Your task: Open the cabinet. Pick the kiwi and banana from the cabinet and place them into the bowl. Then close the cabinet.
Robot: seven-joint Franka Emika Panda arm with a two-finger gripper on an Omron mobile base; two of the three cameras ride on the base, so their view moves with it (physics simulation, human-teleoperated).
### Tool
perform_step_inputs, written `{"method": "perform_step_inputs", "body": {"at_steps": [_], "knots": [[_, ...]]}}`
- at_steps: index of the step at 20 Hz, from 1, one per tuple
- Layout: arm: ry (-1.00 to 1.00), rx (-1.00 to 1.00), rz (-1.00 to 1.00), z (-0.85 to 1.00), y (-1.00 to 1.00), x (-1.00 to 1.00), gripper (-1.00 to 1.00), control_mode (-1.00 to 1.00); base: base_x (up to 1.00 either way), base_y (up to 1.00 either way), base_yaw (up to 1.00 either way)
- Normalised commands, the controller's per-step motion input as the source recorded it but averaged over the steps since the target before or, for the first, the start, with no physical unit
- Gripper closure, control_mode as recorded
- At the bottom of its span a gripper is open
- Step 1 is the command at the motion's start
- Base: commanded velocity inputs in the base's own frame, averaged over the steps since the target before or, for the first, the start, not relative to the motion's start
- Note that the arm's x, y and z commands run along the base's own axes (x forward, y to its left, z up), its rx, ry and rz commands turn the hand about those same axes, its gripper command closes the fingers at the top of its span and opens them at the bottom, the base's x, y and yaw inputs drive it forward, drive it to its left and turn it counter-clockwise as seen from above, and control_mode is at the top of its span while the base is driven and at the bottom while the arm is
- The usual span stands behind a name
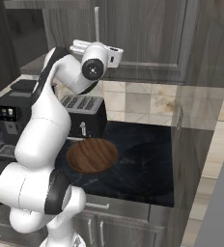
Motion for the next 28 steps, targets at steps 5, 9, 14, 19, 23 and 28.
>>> {"method": "perform_step_inputs", "body": {"at_steps": [5,9,14,19,23,28], "knots": [[0.10,0.00,0.00,-0.22,-0.03,1.00,-1.00,-1.00,0.00,0.00,0.00],[0.09,0.00,0.00,-0.35,-0.04,1.00,-1.00,-1.00,0.00,0.00,0.00],[0.03,-0.01,0.00,-0.13,0.00,0.52,1.00,-1.00,0.00,0.00,0.00],[0.00,0.00,0.00,0.00,0.00,0.00,1.00,-1.00,0.00,0.00,0.00],[0.00,0.00,0.00,0.02,-0.08,-0.04,1.00,-1.00,0.00,0.00,0.00],[0.00,0.06,0.00,0.23,-0.48,-0.41,1.00,-1.00,0.00,0.00,0.00]]}}
